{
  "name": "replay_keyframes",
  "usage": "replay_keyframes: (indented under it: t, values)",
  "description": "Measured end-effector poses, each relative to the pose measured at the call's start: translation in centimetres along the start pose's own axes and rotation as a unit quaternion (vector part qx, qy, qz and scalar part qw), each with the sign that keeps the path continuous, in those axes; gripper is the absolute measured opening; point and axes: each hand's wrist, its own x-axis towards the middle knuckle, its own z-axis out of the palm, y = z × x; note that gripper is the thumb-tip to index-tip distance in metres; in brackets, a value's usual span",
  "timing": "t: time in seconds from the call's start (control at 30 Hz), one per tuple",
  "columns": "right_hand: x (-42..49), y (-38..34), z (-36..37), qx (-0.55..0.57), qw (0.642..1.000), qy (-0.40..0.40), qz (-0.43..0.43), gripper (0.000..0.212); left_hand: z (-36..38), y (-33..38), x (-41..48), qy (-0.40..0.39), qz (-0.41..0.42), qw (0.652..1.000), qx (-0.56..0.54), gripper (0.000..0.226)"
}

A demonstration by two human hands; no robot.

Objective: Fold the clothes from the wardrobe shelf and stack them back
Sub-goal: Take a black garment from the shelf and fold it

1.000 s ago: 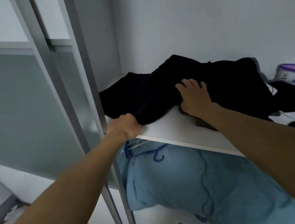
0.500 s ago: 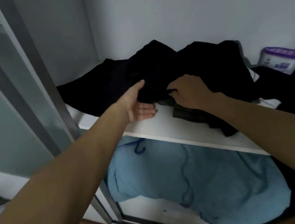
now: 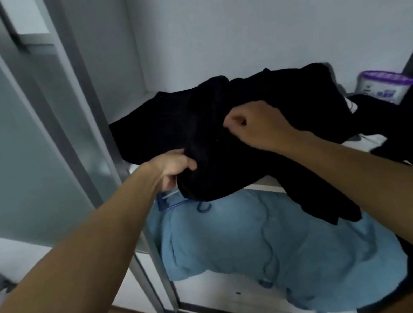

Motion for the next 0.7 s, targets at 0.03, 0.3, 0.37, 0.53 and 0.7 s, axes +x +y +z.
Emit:
replay_keyframes:
  t: [0.03, 0.3, 0.37, 0.53, 0.7]
  values:
    - [1.2, 0.1, 0.0, 0.040, 0.997, 0.034, 0.061, 0.020, -0.9, -0.6, -0.8, -0.024, -0.011, 1.000, 0.016, 0.047]
    - [4.3, 0.0, 4.4, 0.326, 0.871, -0.171, 0.325, 0.109, -6.4, -3.6, -3.9, -0.093, -0.096, 0.984, 0.120, 0.042]
    - [4.3, -0.4, 5.5, 0.339, 0.865, -0.192, 0.316, 0.099, -7.0, -3.9, -4.1, -0.093, -0.104, 0.981, 0.131, 0.042]
    - [3.2, -1.4, 7.4, 0.331, 0.911, -0.135, 0.203, 0.043, -8.4, -4.7, -3.5, -0.086, -0.081, 0.993, 0.017, 0.042]
    - [-0.4, -3.1, 6.7, 0.247, 0.930, -0.262, 0.075, 0.043, -8.0, -2.6, -2.5, -0.052, -0.090, 0.991, -0.088, 0.079]
